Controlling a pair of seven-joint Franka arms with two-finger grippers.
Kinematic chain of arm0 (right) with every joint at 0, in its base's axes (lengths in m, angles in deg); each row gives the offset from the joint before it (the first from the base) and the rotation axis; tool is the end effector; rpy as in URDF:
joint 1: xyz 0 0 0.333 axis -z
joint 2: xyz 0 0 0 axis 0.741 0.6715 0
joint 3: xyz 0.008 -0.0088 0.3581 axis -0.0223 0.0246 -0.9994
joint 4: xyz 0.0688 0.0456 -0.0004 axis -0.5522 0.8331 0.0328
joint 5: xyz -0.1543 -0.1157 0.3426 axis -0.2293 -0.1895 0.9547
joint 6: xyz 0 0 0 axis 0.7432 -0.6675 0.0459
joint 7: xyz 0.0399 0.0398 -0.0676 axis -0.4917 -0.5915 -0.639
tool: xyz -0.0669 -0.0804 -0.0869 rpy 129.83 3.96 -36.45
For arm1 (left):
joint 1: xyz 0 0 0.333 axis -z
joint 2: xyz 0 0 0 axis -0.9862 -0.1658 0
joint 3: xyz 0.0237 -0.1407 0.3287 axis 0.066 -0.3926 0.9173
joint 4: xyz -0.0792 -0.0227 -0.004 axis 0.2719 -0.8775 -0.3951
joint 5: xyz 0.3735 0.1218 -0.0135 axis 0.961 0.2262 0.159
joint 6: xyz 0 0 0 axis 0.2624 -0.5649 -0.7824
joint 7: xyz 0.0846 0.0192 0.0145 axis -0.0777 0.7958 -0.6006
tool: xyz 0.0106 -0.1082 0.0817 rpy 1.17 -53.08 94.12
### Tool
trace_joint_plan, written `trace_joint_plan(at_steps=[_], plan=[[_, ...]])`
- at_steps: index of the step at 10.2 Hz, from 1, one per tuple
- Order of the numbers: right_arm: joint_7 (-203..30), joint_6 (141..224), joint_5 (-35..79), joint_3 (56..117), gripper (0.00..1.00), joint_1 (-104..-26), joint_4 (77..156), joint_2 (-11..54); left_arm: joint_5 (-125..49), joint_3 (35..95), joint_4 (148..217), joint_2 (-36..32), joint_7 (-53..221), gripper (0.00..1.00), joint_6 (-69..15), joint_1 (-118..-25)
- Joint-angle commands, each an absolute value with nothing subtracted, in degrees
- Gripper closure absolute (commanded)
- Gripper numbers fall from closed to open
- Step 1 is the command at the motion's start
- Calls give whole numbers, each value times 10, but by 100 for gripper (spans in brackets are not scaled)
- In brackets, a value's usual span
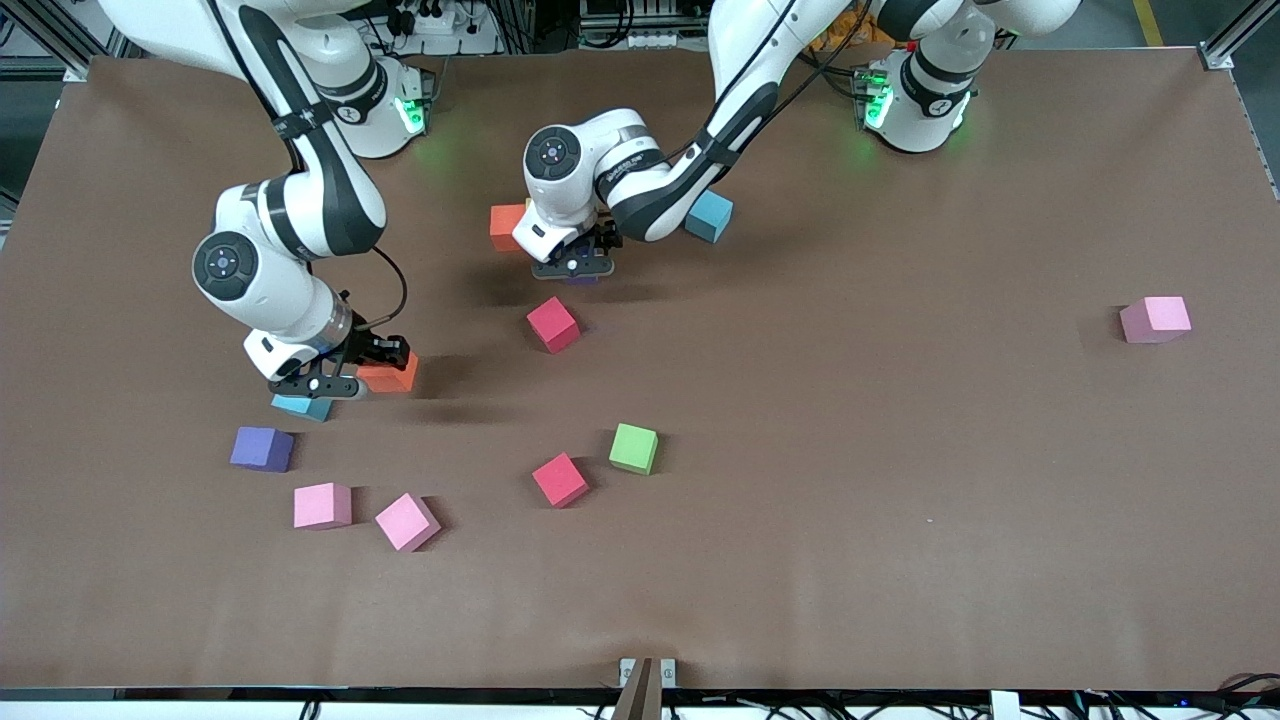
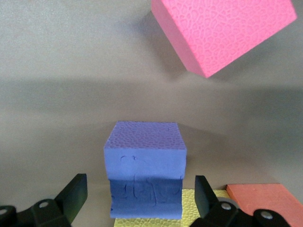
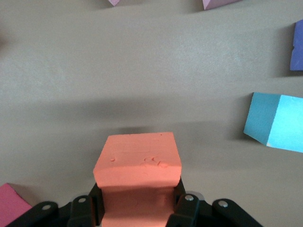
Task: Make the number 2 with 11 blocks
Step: 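Open the left gripper to release the purple cube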
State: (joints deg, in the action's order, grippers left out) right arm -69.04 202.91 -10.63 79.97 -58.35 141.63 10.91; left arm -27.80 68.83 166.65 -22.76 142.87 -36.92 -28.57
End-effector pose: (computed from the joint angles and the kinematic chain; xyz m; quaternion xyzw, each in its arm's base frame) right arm 0.5546 0.1196 0.3015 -0.9989 0.0333 0.0183 0.0270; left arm 0.3345 -0.6666 0.2109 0.9961 0.0264 -0.0826 0.0165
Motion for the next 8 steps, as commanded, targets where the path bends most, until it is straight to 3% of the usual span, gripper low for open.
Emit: trace_joint_plan(at_steps=[1,4,8], plan=[[-685,2023,-97,801,100,-585,1389,126,-265,691,1649,-232,1443,0,-360,-280],[-687,2021,-96,801,100,-584,1375,135,-265,699,1649,-209,1444,0,-355,-285],[-686,2023,-95,801,100,-589,1367,143,-266,755,1623,-187,1438,0,-356,-289]])
